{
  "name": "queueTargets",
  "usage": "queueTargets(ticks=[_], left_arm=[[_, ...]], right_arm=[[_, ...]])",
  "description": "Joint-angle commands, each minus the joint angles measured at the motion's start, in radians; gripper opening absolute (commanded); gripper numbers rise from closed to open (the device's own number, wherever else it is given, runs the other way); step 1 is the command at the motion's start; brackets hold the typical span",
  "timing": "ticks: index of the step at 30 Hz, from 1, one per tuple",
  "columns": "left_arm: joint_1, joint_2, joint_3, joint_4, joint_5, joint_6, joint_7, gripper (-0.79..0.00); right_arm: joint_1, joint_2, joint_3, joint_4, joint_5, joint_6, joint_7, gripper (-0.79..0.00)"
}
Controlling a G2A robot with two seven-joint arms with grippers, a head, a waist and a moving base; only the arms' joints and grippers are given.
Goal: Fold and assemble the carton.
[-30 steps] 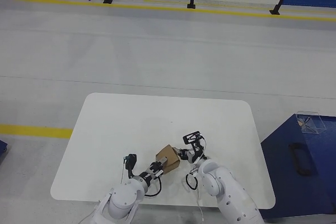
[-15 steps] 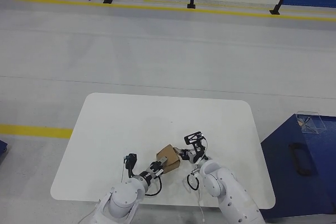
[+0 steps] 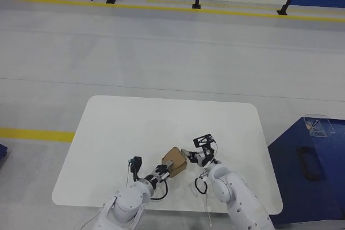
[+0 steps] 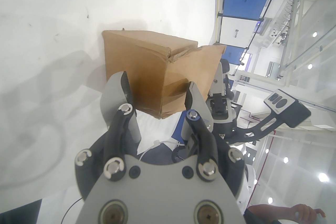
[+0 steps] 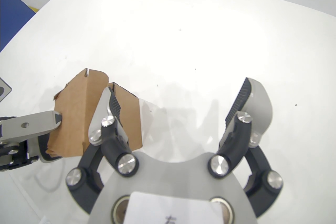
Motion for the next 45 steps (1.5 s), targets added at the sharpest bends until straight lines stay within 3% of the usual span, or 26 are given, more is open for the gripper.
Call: queueTargets(ticks=[1,28,33,45], left_arm=[[-0.003,-0.001,0.001,0.005,-0.005,-0.001,0.001,-0.416],[-0.028,-0.005,0.033,0.047,0.007,0.028,0.040,-0.425],[-0.024,-0.003,0.031,0.043,0.007,0.028,0.041,-0.419],[-0.004,0.001,0.019,0.012,0.003,0.019,0.042,-0.428]], right_arm=[[0.007,-0.001,-0.007,0.010,-0.002,-0.003,0.002,0.000],[0.028,-0.009,-0.006,0.044,0.027,0.003,0.001,0.000],[-0.006,-0.004,0.015,0.006,0.065,-0.063,-0.041,0.000],[0.041,-0.012,-0.025,0.062,0.038,-0.022,0.079,0.000]])
